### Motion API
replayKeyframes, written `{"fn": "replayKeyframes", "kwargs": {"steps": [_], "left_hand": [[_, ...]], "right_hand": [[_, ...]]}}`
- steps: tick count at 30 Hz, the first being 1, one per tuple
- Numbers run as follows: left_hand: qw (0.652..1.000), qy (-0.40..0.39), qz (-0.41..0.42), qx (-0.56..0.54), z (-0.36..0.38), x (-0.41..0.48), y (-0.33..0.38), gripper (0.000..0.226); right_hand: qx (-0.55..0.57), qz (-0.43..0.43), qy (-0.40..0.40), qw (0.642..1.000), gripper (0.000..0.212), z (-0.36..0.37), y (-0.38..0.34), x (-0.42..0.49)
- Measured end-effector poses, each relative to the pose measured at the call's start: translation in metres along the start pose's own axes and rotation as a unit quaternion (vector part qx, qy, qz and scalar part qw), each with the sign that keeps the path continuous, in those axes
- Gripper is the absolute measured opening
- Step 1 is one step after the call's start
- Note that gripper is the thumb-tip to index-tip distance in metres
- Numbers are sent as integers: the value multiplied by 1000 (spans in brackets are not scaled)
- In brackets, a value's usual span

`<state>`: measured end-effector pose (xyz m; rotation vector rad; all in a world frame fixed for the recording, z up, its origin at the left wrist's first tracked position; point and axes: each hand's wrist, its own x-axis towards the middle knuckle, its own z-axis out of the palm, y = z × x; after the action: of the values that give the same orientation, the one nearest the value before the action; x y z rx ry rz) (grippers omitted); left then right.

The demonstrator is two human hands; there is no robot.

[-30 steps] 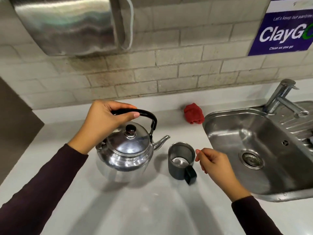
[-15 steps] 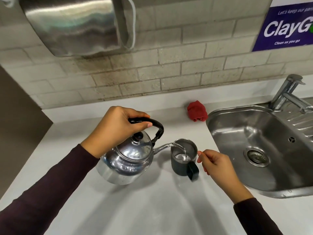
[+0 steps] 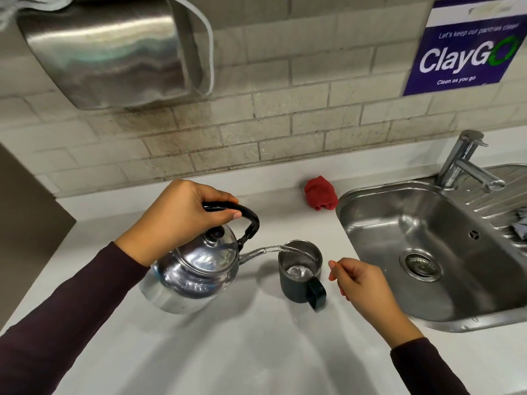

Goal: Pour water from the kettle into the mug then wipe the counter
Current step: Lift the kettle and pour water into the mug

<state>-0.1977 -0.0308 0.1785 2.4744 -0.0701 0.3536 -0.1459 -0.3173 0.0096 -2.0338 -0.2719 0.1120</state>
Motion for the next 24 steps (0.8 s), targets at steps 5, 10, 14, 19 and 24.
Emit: {"fn": "replayKeyframes", "kwargs": {"steps": [5, 10, 14, 19, 24], "left_hand": [[1000, -4, 8, 13, -5, 2, 3, 20], [999, -10, 21, 27, -10, 3, 6, 26], [999, -14, 27, 45, -14, 5, 7, 27], [998, -20, 28, 59, -19, 8, 7, 19], [997, -25, 27, 75, -23, 9, 10, 18]], "right_hand": [[-10, -5, 6, 1000, 32, -1, 0, 1], [-20, -6, 6, 1000, 34, -1, -1, 2], [-27, -9, 8, 1000, 35, -1, 0, 3], [-35, -15, 12, 999, 35, -1, 0, 3], [-47, -17, 9, 999, 35, -1, 1, 3]]}}
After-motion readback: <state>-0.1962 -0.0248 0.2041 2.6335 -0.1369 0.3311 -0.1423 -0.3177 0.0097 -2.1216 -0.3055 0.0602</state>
